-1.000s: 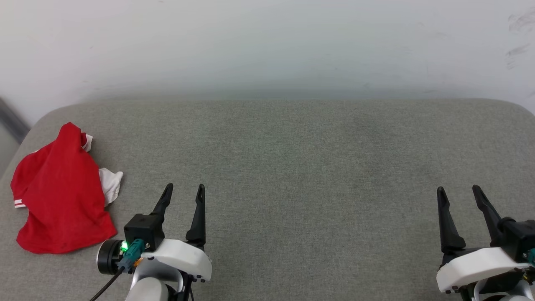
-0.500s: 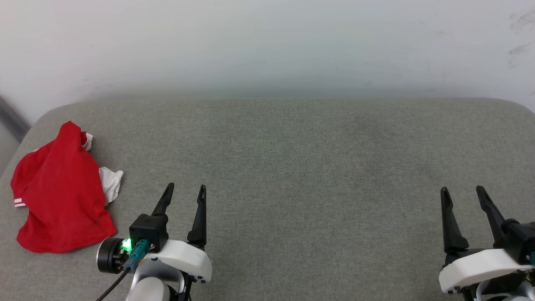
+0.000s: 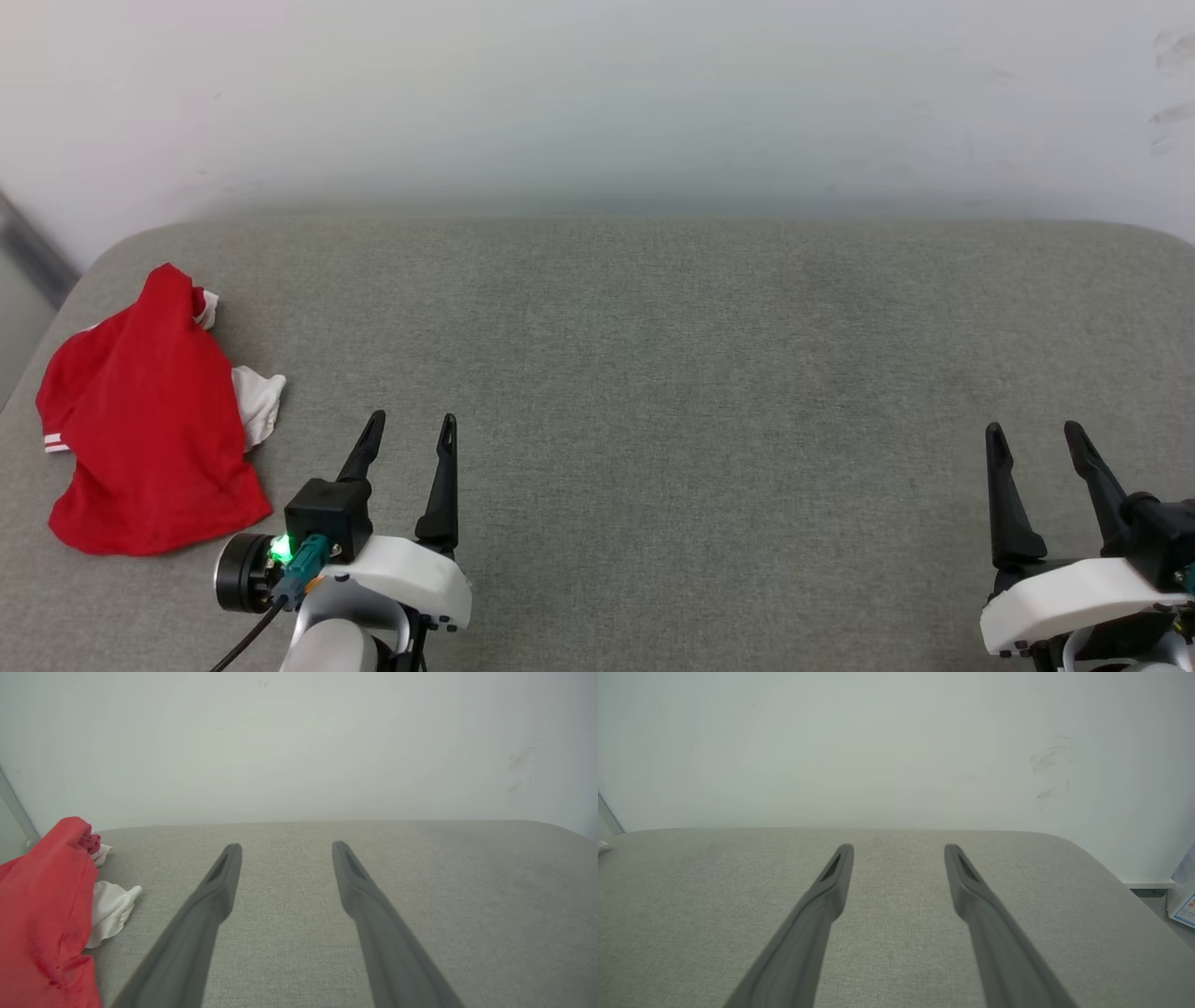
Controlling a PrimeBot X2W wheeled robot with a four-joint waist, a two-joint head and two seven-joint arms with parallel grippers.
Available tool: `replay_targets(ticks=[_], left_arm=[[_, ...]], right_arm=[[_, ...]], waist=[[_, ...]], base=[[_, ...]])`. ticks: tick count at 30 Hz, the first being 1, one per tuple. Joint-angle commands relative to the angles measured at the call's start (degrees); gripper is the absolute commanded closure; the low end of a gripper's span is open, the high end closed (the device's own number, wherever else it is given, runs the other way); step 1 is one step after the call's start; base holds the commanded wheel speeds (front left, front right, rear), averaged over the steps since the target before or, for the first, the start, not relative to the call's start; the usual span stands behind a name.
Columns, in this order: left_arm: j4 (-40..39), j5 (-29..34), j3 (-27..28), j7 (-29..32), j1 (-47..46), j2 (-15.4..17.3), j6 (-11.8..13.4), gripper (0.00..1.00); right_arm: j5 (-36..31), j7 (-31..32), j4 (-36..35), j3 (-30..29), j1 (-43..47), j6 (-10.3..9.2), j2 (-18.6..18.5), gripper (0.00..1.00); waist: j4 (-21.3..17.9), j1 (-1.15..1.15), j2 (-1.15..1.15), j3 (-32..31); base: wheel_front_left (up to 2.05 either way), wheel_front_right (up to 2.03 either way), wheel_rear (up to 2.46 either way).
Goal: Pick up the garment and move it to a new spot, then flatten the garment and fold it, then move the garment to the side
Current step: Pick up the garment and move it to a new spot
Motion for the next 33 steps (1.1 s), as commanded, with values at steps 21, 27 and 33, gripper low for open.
replay_targets(ticks=[21, 27, 33], left_arm=[[-0.93, -1.16, 2.8, -0.15, -0.6, 0.42, 1.41, 0.0], [-1.24, -1.43, 4.39, -0.15, 0.22, 0.46, 1.5, 0.0], [-1.57, -1.7, 5.0, -0.15, 0.14, 0.33, 1.49, 0.0]], right_arm=[[-0.67, 0.63, -2.23, 3.63, -0.69, -0.02, 0.15, 0.0], [-0.7, 0.83, -2.46, 4.64, -1.06, -0.02, 0.14, 0.0], [-1.2, 1.38, -3.29, 5.04, -1.52, -0.02, 0.12, 0.0]], waist=[[17.83, 0.0, 0.0, 0.88], [22.45, 0.0, 0.0, 0.82], [25.86, 0.0, 0.0, 1.48]], base=[[0.0, 0.0, 0.0], [0.0, 0.0, 0.0], [0.0, 0.0, 0.0]])
